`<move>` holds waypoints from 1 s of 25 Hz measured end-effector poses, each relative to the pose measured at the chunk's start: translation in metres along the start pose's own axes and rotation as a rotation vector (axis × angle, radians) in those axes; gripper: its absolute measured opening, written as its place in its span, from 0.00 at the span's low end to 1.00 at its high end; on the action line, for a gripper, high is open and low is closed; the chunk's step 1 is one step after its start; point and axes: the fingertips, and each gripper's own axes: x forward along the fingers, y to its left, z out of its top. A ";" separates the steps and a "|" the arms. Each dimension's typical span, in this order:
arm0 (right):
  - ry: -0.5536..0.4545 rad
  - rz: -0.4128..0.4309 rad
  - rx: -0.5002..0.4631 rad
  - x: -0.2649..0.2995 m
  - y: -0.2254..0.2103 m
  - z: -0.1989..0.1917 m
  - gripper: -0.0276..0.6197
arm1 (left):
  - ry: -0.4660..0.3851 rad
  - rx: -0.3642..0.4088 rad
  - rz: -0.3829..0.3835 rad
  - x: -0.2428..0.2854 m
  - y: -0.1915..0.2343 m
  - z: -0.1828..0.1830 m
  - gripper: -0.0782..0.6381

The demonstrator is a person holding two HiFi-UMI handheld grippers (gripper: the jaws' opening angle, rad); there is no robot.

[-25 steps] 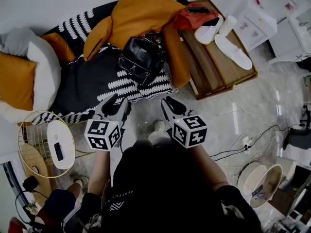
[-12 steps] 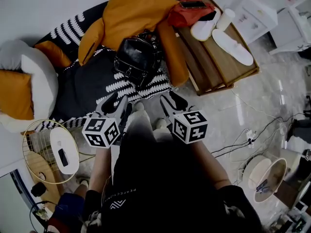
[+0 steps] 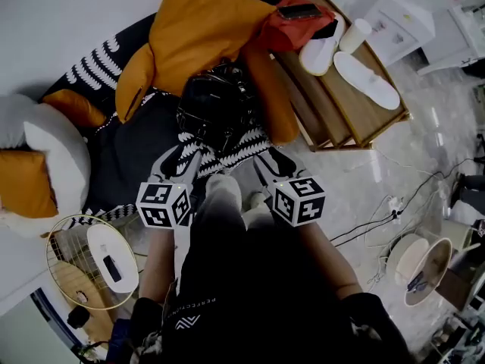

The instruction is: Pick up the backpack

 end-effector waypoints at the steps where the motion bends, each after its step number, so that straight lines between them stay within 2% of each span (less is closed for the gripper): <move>1: 0.007 -0.009 0.004 0.008 -0.002 0.001 0.28 | 0.015 0.006 -0.004 0.006 0.007 0.000 0.36; 8: 0.051 -0.084 0.014 0.057 -0.023 0.009 0.30 | 0.089 0.027 -0.034 0.049 0.054 -0.001 0.36; 14: 0.095 -0.141 0.041 0.101 -0.045 0.004 0.32 | 0.164 0.057 -0.063 0.092 0.089 -0.016 0.37; 20: 0.152 -0.177 0.072 0.139 -0.070 -0.015 0.33 | 0.225 0.073 -0.065 0.133 0.119 -0.035 0.38; 25: 0.185 -0.185 0.068 0.170 -0.087 -0.025 0.33 | 0.227 0.123 -0.038 0.162 0.140 -0.039 0.39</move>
